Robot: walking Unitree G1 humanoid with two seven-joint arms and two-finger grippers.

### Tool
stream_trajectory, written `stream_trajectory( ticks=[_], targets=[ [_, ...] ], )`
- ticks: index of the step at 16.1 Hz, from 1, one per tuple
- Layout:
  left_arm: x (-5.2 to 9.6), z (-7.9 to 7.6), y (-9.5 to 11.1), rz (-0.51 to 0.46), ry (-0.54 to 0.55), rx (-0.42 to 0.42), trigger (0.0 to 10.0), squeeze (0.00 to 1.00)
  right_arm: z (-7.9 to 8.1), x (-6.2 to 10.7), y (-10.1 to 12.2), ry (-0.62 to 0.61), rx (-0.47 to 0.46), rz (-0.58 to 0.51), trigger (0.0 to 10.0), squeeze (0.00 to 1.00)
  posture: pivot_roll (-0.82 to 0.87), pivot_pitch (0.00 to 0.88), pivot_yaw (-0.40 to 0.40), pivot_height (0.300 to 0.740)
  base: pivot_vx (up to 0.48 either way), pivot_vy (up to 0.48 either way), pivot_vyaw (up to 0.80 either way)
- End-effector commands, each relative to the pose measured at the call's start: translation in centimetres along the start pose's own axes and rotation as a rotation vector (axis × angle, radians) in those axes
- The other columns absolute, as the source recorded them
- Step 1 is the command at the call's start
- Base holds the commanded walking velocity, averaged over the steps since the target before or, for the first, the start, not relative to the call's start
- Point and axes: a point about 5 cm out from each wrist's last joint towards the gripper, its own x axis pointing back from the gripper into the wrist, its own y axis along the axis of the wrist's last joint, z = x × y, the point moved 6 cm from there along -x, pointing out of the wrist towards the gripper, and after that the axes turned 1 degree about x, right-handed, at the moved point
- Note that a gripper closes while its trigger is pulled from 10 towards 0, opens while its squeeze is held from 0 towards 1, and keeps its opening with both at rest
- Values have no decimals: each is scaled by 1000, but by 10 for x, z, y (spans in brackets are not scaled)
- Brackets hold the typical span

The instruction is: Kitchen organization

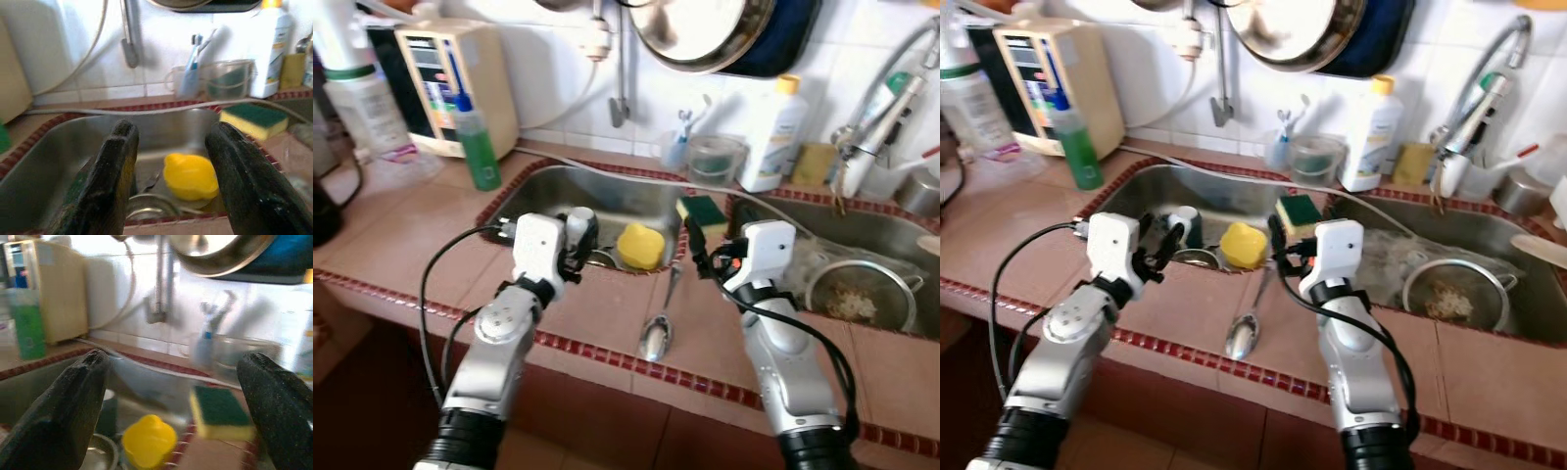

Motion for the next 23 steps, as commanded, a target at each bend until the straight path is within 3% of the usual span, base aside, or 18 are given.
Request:
stream_trajectory(
  ticks=[1, 4, 8, 9, 11, 13, 15, 23],
  targets=[
    [1, 2, 3, 0, -3, 6, 10000, 0, 1, 0, 3, -3, 2, -6, 10000, 0, -185, 0, 16, 740, 0, 0, 0],
    [2, 0, 2, 6, -3, 9, 10000, 0, 2, 1, 3, -8, 3, -8, 10000, 0, -185, 0, 22, 740, 0, 0, 0],
    [6, -14, 3, -6, -56, -33, 10000, 0, -3, 2, 1, -32, -1, 5, 10000, 0, -183, 0, 26, 740, 0, 0, 0],
    [8, -18, 5, -20, -77, -5, 10000, 0, -6, 4, 0, -42, -4, 7, 10000, 0, -184, 0, 26, 740, 0, 0, 0],
    [12, -28, 3, -15, -120, -46, 10000, 0, -14, 12, -4, -75, -13, 23, 10000, 0, -183, 0, 26, 740, 0, 0, 0],
    [16, -35, -3, 7, -139, -69, 10000, 0, -21, 32, -13, -76, 11, 51, 10000, 0, -192, 4, 30, 740, 0, 0, 0],
    [17, -39, -3, 0, -160, -84, 10000, 0, -25, 39, -15, -80, 26, 61, 10000, 0, -203, 9, 35, 740, 0, 0, 0],
    [14, -42, -1, -1, -175, -65, 10000, 0, -22, 38, -8, -79, 31, 50, 10000, 0, -215, 13, 40, 740, 0, -377, 0]
  ],
)
